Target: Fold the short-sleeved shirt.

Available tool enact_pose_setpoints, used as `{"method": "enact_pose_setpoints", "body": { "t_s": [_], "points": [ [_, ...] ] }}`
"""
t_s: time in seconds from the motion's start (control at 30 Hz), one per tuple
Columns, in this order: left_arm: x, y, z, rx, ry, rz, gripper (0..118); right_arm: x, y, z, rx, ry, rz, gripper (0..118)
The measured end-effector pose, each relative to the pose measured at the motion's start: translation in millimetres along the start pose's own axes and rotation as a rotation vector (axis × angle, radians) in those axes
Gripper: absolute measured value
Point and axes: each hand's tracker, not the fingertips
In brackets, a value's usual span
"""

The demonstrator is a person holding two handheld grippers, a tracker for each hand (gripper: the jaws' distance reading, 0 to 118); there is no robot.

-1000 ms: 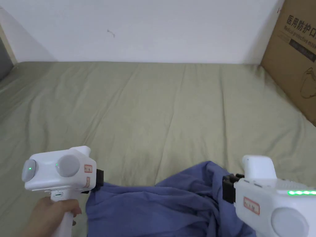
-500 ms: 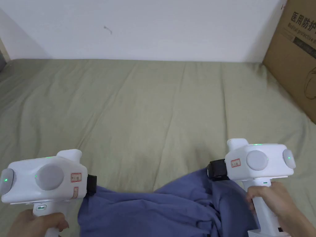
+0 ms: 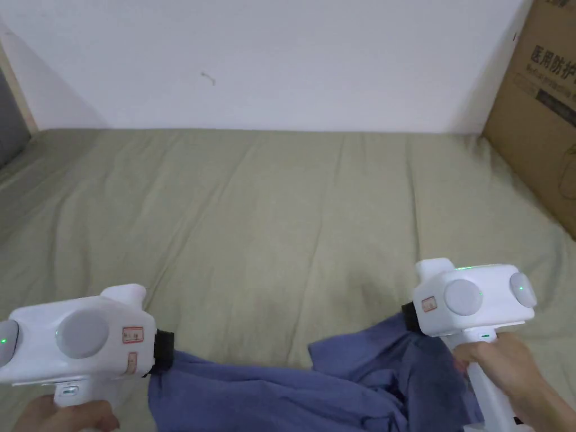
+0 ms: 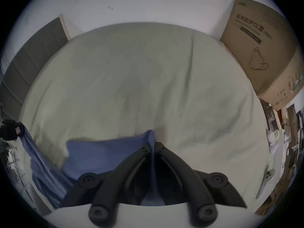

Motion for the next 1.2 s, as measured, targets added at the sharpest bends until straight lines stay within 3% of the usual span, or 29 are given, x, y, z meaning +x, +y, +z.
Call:
{"method": "enact_pose_setpoints", "body": {
  "t_s": [0.07, 0.23, 0.47, 0.6, 0.83, 1.2],
  "points": [
    [-1.4, 4.0, 24.0, 0.040, 0.020, -0.013, 6, 9.8, 10.2, 29.7, 0.044, 0.038, -0.033, 3],
    [-11.2, 26.0, 91.4, 0.181, 0.081, -0.030, 6, 28.8, 32.4, 130.2, 0.200, -0.019, -0.048, 3],
    [-14.9, 50.2, 207.2, 0.389, 0.151, -0.049, 6, 66.9, 47.1, 258.9, 0.424, -0.047, -0.172, 3],
    [-13.4, 57.3, 262.5, 0.488, 0.134, -0.049, 6, 83.0, 43.8, 313.8, 0.533, 0.018, -0.230, 3],
    [2.9, 82.6, 309.9, 0.582, 0.162, -0.102, 6, 74.8, 71.7, 364.9, 0.599, -0.009, -0.186, 3],
    [17.1, 208.2, 346.9, 0.732, 0.197, -0.107, 6, 65.9, 201.2, 429.0, 0.750, -0.067, -0.269, 3]
  ]
}}
